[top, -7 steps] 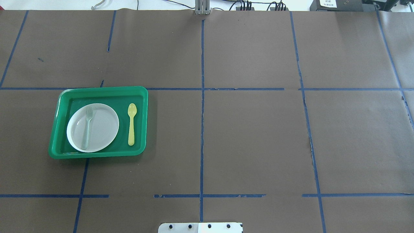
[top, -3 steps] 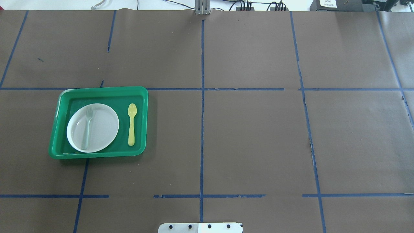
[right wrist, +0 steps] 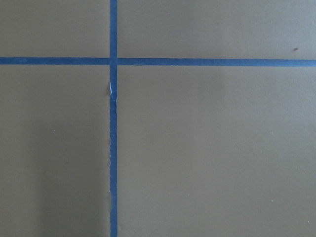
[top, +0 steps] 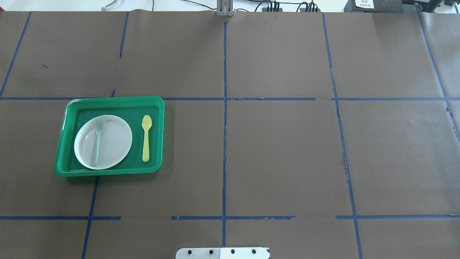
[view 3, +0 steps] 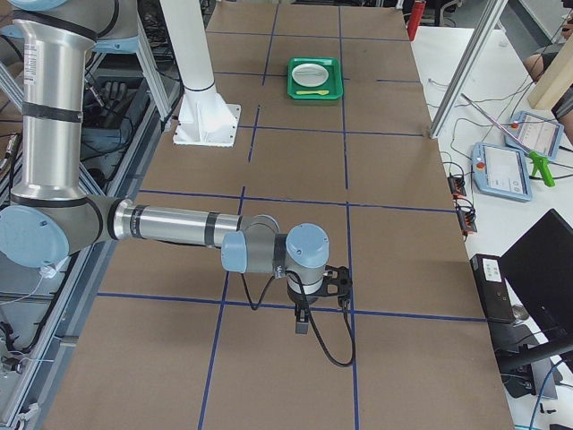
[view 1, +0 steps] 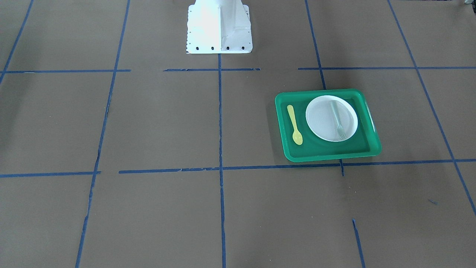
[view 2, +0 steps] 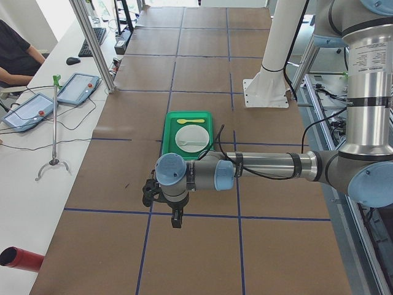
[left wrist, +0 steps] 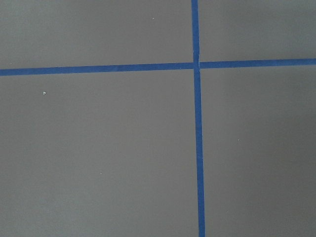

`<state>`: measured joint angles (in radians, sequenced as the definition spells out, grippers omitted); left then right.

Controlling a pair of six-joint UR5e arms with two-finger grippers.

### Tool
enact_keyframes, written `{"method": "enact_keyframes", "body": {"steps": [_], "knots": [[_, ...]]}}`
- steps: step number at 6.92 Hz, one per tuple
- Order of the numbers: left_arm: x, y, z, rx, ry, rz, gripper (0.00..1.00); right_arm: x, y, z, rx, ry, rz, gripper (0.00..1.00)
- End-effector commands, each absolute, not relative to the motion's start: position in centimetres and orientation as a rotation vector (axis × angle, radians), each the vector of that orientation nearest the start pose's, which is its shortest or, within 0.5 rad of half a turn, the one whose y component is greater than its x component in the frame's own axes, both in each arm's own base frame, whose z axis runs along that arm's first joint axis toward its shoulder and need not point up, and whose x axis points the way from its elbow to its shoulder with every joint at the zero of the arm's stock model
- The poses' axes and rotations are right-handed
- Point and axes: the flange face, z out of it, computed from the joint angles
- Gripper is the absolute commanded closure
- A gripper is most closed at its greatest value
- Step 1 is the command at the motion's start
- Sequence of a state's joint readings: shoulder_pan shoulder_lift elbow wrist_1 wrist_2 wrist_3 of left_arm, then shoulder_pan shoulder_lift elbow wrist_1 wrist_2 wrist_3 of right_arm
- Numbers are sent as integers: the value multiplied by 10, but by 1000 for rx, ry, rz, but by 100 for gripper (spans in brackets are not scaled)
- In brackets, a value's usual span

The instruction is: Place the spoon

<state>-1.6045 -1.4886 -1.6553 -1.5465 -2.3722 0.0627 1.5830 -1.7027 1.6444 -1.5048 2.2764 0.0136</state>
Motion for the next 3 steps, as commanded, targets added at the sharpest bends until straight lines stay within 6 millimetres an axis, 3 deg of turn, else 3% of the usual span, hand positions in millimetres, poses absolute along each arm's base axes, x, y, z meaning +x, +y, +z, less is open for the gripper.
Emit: {"method": "enact_keyframes", "body": {"steps": [1,3], "knots": [[-77,-454,652,34,797,30,0,74,-435,682,7,-706,22,0],[-78,-460,648,42,794,32,0,74,-435,682,7,-706,22,0]]}}
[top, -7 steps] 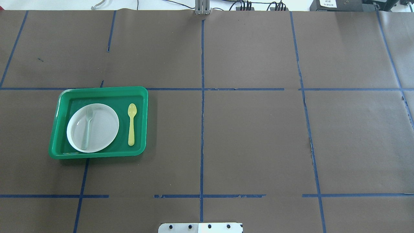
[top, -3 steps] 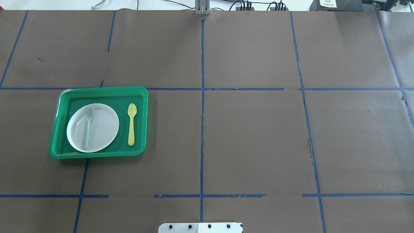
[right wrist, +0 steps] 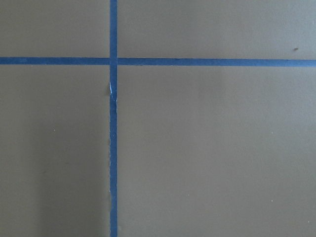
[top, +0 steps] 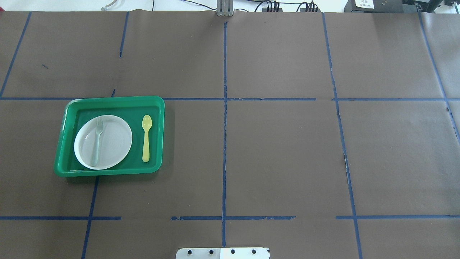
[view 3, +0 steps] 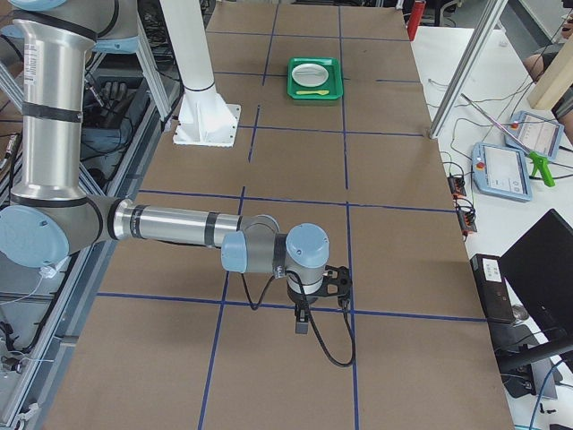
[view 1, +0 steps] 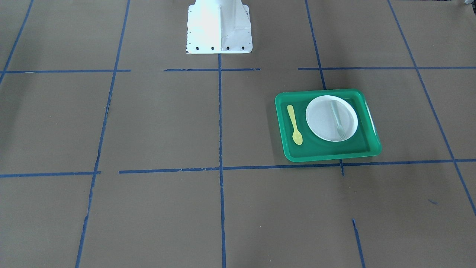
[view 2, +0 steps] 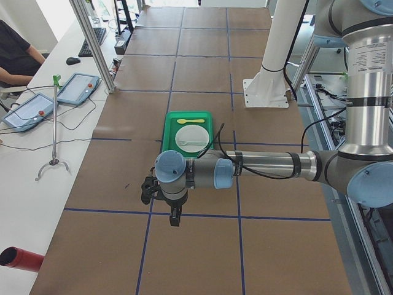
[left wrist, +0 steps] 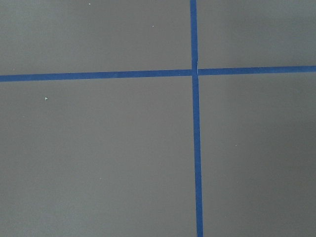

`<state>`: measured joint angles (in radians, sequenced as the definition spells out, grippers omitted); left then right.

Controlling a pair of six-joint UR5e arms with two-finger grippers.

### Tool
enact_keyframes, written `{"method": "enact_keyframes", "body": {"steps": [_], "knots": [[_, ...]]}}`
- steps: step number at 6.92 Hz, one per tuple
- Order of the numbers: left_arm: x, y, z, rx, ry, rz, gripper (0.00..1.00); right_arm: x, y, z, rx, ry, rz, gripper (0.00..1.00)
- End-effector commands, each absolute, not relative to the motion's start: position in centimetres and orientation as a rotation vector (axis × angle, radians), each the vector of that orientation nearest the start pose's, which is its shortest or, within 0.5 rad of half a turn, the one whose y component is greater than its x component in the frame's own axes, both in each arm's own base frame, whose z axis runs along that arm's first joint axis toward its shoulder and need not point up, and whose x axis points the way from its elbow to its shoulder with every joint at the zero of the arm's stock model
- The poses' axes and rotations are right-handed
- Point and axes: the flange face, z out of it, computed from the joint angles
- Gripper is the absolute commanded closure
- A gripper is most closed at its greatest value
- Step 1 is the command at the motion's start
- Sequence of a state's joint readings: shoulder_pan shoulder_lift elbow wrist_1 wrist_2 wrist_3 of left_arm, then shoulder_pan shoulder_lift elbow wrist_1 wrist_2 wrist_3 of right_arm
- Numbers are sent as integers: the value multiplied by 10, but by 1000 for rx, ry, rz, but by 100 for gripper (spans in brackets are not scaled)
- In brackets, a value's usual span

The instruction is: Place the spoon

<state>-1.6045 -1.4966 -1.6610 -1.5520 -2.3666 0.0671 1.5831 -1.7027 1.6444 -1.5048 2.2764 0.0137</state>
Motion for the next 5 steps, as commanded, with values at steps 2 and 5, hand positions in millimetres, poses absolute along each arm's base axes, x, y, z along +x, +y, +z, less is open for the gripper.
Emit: {"method": "enact_keyframes", "body": {"steps": [2,5], "knots": [[-77,-461,652,33,794,30,0,74,-435,682,7,-706,22,0],[-77,-463,650,38,794,31,0,74,-435,682,7,-706,22,0]]}}
